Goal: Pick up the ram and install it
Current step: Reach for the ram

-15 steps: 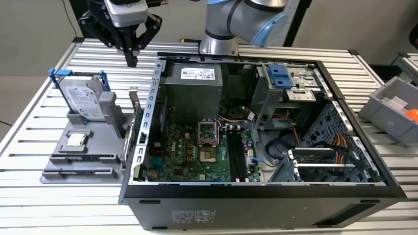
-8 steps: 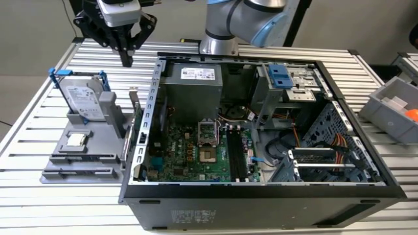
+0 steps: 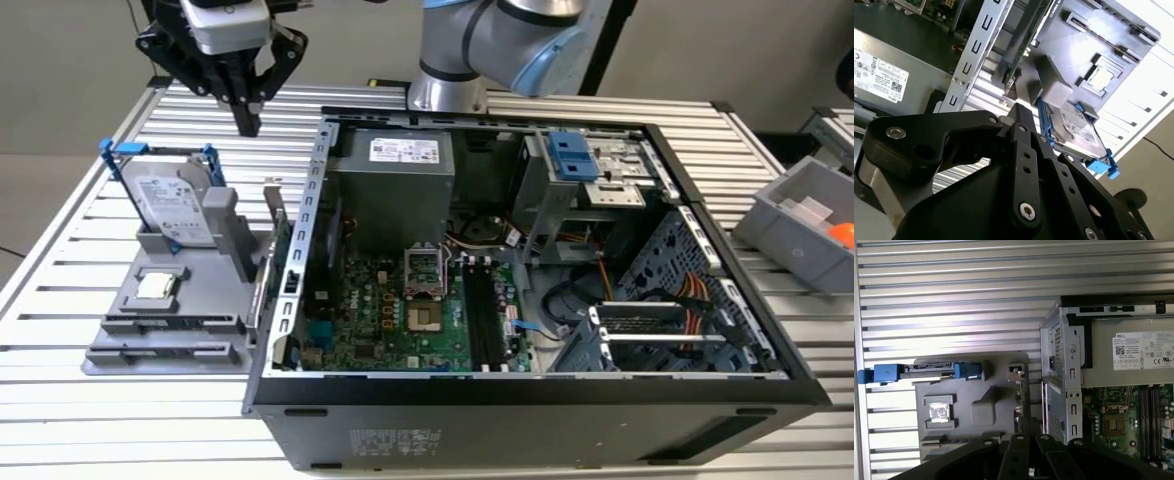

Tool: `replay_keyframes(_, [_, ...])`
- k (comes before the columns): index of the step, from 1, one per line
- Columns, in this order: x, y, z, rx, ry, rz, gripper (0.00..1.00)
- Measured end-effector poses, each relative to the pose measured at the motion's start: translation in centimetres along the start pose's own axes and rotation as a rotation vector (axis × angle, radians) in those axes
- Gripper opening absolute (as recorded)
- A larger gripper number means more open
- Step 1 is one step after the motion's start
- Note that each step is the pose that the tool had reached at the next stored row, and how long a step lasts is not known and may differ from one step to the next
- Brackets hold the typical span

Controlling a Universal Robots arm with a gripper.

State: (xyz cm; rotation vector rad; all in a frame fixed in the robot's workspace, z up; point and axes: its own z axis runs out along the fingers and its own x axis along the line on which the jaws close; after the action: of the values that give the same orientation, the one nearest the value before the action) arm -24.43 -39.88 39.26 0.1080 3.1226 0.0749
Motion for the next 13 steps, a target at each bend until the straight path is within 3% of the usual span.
replay_keyframes(13, [1.65, -0.12, -0.03, 0.0001, 0.0007, -0.001, 0.0])
